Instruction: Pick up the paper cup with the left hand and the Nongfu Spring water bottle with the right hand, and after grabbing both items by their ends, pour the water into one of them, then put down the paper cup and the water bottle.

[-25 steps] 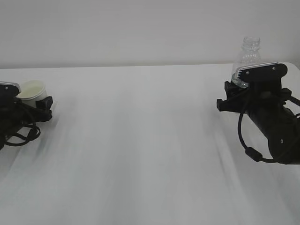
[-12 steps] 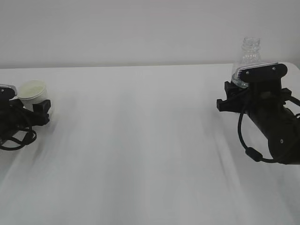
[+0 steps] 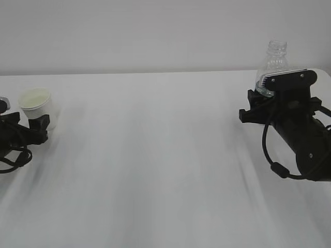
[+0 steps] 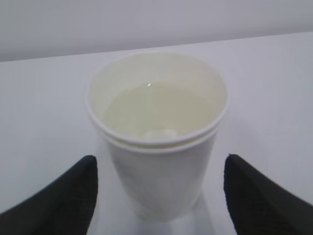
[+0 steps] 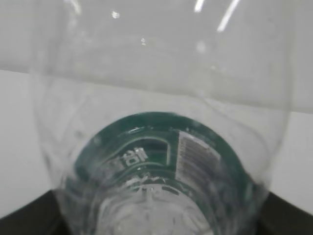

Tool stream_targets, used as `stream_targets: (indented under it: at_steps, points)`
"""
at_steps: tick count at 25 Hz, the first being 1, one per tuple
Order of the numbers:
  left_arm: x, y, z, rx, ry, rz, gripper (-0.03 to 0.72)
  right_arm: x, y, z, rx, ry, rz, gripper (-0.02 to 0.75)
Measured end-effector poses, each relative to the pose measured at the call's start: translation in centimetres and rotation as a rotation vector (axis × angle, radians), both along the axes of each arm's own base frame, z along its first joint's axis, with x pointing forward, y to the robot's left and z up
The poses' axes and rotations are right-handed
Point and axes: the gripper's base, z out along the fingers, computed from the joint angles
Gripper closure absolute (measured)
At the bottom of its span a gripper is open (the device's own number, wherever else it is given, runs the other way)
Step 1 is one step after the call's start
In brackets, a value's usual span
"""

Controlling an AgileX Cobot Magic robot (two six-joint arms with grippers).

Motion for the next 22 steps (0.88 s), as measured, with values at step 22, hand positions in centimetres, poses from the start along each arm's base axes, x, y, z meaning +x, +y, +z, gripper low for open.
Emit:
stream_targets:
  at_steps: [22]
  points:
    - [-4.0, -6.9, 3.3, -0.015, -0.019, -0.541, 0.111, 0.0, 0.0, 0.0, 0.000, 0.000, 0.000, 0.269]
